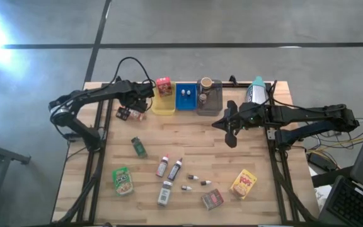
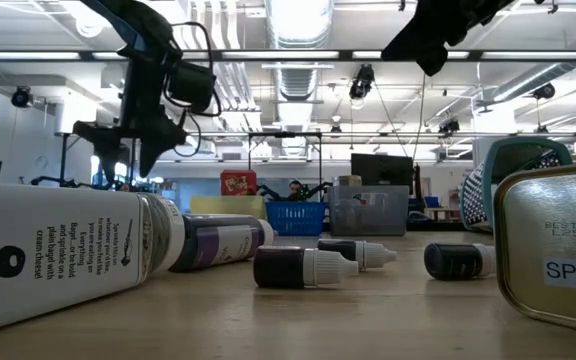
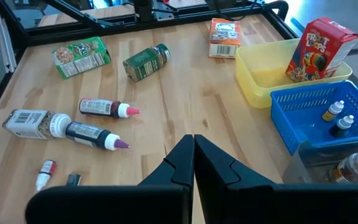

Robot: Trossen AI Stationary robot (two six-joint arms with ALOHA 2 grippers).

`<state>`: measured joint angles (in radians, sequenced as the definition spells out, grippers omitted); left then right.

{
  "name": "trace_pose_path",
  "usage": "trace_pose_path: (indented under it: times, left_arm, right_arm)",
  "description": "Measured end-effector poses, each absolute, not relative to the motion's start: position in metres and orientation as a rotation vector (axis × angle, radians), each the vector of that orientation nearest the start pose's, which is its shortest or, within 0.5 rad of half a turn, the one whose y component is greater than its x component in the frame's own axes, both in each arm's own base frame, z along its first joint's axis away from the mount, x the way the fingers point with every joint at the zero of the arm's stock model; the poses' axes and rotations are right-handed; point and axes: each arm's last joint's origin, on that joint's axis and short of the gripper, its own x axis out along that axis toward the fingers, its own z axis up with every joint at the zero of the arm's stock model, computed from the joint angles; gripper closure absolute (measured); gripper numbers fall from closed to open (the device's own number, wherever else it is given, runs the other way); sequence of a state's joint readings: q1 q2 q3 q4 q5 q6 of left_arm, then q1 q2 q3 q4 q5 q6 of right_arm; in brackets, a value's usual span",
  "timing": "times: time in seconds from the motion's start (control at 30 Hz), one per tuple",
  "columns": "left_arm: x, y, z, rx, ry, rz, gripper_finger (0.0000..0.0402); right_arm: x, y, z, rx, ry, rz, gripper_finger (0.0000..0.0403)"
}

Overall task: Pick & Place Kitchen Items
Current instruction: Put the orange cereal box into the yellow bin

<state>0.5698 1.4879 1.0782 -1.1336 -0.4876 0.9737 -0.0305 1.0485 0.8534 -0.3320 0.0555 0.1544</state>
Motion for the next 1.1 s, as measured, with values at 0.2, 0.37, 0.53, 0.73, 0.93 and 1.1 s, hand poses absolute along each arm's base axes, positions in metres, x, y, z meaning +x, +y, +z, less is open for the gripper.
trace_pose_path:
  times: [0.2, 0.37, 0.53, 0.73, 0.93, 1.1]
  left_arm:
    - [0.206, 0.146, 0.231, 0.603, 1.820, 0.043, 0.0087]
    - [0.207, 0.145, 0.231, 0.592, 1.810, 0.054, 0.0087]
    - [0.204, 0.143, 0.229, 0.523, 1.768, -0.058, 0.0087]
    - [0.196, 0.145, 0.224, 0.529, 1.785, -0.199, 0.0087]
    - [0.189, 0.151, 0.219, 0.460, 1.765, -0.204, 0.0087]
    - [0.186, 0.155, 0.219, 0.448, 1.777, -0.177, 0.0087]
  right_arm:
    - [0.223, -0.008, 0.290, 0.122, 0.540, -0.120, 0.0394]
    - [0.223, -0.008, 0.288, 0.118, 0.546, -0.119, 0.0394]
    - [0.222, -0.008, 0.286, 0.120, 0.550, -0.119, 0.0394]
    - [0.223, -0.008, 0.286, 0.144, 0.549, -0.125, 0.0394]
    - [0.223, -0.008, 0.286, 0.144, 0.546, -0.126, 0.0394]
    - [0.223, -0.008, 0.286, 0.144, 0.546, -0.126, 0.0394]
